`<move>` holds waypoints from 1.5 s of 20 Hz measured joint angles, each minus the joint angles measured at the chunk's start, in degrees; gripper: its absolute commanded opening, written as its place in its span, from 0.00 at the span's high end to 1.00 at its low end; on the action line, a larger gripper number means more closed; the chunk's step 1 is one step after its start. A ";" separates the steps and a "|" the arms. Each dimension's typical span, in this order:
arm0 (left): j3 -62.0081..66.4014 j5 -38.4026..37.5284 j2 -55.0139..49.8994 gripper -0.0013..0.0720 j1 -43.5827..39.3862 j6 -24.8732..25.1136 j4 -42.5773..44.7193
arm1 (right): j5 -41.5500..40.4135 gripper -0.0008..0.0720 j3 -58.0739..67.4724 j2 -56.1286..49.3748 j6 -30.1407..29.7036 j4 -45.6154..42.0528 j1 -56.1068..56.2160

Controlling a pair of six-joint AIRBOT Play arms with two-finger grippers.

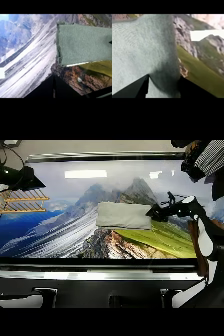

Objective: Fold the clothes and pants, and hang the long-sleeved shirts on hangers.

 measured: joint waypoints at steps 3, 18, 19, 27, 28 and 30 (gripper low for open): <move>0.00 0.00 0.00 0.96 0.00 0.17 0.00 | -0.17 0.68 -0.09 -0.26 0.76 -0.20 1.57; 0.00 -0.02 0.00 0.96 0.00 1.29 -0.02 | -1.09 0.93 24.41 4.17 20.09 -4.61 -4.37; 0.00 -0.02 0.00 0.96 0.02 1.29 -0.02 | -0.92 0.93 26.49 4.24 21.75 -5.70 -6.01; 0.00 -0.07 0.00 0.96 0.13 1.29 0.00 | -1.22 0.93 31.71 6.14 34.12 -10.93 -20.59; 0.00 -0.07 0.00 0.96 0.15 1.29 -0.02 | -1.11 0.93 31.82 6.47 35.69 -11.30 -22.40; 0.00 -0.07 0.00 0.96 0.20 1.29 -0.02 | -0.20 0.93 31.95 7.26 38.51 -12.24 -25.42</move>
